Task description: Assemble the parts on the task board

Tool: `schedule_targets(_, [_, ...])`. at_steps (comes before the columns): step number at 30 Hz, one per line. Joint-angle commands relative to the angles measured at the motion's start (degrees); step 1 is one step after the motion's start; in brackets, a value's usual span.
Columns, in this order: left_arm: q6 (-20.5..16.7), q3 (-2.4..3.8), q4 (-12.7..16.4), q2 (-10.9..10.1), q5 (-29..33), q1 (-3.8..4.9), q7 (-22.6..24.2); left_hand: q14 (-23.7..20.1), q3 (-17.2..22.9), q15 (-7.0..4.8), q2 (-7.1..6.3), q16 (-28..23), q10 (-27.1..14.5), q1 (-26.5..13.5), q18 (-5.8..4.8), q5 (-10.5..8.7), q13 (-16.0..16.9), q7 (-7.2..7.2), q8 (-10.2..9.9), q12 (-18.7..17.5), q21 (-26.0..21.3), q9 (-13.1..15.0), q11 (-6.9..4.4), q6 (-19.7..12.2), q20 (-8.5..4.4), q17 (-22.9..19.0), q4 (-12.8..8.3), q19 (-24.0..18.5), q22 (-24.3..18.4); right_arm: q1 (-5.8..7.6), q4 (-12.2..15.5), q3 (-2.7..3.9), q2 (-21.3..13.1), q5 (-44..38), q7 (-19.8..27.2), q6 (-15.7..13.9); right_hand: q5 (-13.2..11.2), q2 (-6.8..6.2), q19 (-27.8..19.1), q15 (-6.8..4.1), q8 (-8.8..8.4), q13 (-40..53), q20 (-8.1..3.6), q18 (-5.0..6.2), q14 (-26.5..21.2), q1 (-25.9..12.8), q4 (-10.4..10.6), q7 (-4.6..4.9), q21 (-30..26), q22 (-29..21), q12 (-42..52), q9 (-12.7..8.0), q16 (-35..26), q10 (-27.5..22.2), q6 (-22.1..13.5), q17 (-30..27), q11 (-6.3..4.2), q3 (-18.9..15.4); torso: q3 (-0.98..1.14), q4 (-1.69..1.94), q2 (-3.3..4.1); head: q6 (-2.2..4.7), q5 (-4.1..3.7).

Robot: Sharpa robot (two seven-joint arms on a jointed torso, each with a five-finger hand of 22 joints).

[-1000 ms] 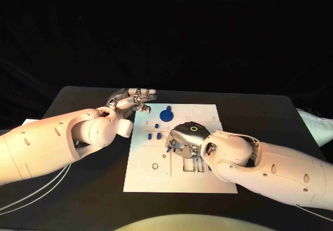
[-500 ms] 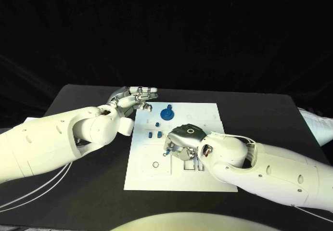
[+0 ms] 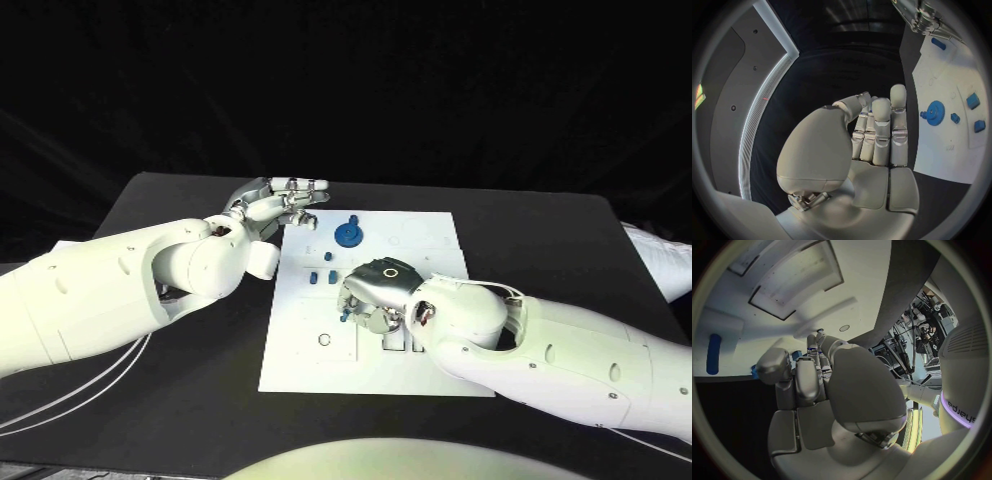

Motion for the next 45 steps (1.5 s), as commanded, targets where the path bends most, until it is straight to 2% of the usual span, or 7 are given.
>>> schedule_targets(1, [1.24,0.03,0.14,0.03,-0.31,0.01,0.03,-0.33,-0.27,0.07,0.52,-0.19,-0.52,-0.27,1.07,-0.12,0.07,0.03,0.04,0.2,-0.25,-0.06,0.05,-0.28,-0.06,-0.05,-0.18,-0.15,-0.05,-0.13,0.04,-0.07,0.24,-1.18,-0.52,1.54,0.23,0.02,0.36,0.34,0.18,-0.06,0.06,0.48,2.54,-0.85,-0.17,0.1,0.17,0.02,-0.21,0.08,-0.17,0.09,0.14,0.0,0.26,0.24,-0.02,0.0,-0.03,-0.14,0.07])
schedule_targets(16, [1.6,0.03,0.1,0.07,-0.34,0.01,-0.34,-0.35,-0.36,0.1,0.51,-0.19,-0.64,-0.35,1.07,-0.13,0.08,0.07,0.04,0.26,-0.3,-0.07,0.08,-0.36,-0.04,-0.09,-0.2,-0.15,-0.09,-0.17,-0.3,-0.56,0.97,-1.73,-1.53,3.76,0.43,-0.8,0.14,0.88,-0.39,-0.4,0.37,0.52,2.46,-3.0,-0.09,0.61,-0.11,-0.34,-0.47,-0.13,-0.14,-1.5,-1.2,-0.11,0.84,-0.4,0.0,-0.05,0.0,-0.3,0.02])
schedule_targets(26, [1.87,0.03,0.06,0.06,-0.41,0.01,-0.64,-0.35,-0.36,0.1,0.51,-0.19,-0.64,-0.35,1.07,-0.13,0.08,0.07,0.04,0.26,-0.3,-0.07,0.08,-0.36,-0.04,-0.09,-0.2,-0.15,-0.09,-0.17,-0.82,-0.83,0.95,-1.47,-2.46,0.64,0.23,-2.66,-1.95,2.96,-0.41,-0.46,2.34,1.16,1.52,-5.35,-0.58,2.9,-2.82,-3.97,-0.21,-1.57,-1.4,-12.82,-10.36,-2.1,3.55,-2.7,0.0,-0.03,-0.06,-0.3,-0.04])
schedule_targets(35, [2.15,0.03,-0.09,0.09,-0.46,0.01,-0.86,-0.39,-0.41,0.12,0.52,-0.21,-0.71,-0.39,1.07,-0.12,0.08,0.08,0.04,0.3,-0.34,-0.06,0.1,-0.4,-0.02,-0.18,-0.2,-0.15,-0.12,-0.19,1.74,-0.81,-1.78,-1.31,-2.13,-4.64,0.61,-1.8,-2.16,2.9,-0.01,-0.21,2.46,1.35,1.44,-4.77,-1.22,2.7,-3.22,-4.53,1.33,-1.26,-1.45,-12.21,-10.32,-2.49,3.41,-2.85,0.05,-0.13,-0.07,0.1,-0.32])
schedule_targets(38, [2.26,0.03,-0.1,0.04,-0.54,0.01,-0.93,-0.39,-0.41,0.12,0.52,-0.21,-0.71,-0.39,1.07,-0.12,0.08,0.08,0.04,0.3,-0.34,-0.06,0.1,-0.4,-0.02,-0.18,-0.2,-0.15,-0.12,-0.19,3.81,-0.15,-4.09,-0.97,-2.23,-6.14,0.69,-1.65,-1.95,2.77,0.16,-0.23,2.35,1.31,1.53,-4.61,-1.4,2.41,-3.08,-4.36,1.98,-1.15,-1.47,-11.18,-9.45,-2.65,3.18,-2.48,0.04,-0.18,-0.08,0.34,-0.47])
schedule_targets(42, [2.33,0.02,-0.12,-0.05,-0.61,0.01,-0.99,-0.39,-0.41,0.12,0.52,-0.21,-0.71,-0.39,1.07,-0.12,0.08,0.08,0.04,0.3,-0.34,-0.06,0.1,-0.4,-0.02,-0.18,-0.2,-0.15,-0.12,0.13,6.06,1.54,-7.71,0.03,-3.29,-5.95,0.66,-1.85,-1.67,2.52,0.11,-0.31,2.18,1.26,1.54,-4.67,-1.48,2.0,-2.83,-4.01,2.42,-1.13,-1.66,-10.42,-8.96,-2.96,2.72,-2.2,-0.03,-0.27,-0.13,0.64,-0.77])
schedule_targets(45, [2.38,0.02,-0.09,-0.08,-0.63,0.0,-0.97,-0.39,-0.41,0.12,0.52,-0.21,-0.71,-0.39,1.07,-0.12,0.08,0.08,0.04,0.3,-0.34,-0.06,0.1,-0.4,-0.02,-0.18,-0.2,-0.15,-0.12,0.96,6.26,2.49,-9.83,0.34,-5.0,-2.74,0.07,-3.9,-1.83,1.8,-0.53,-0.58,1.73,1.36,1.6,-6.39,-0.83,0.81,-3.21,-4.52,1.19,-1.54,-1.7,-13.07,-10.76,-3.09,1.98,-3.74,-0.09,-0.43,-0.17,1.02,-1.01])
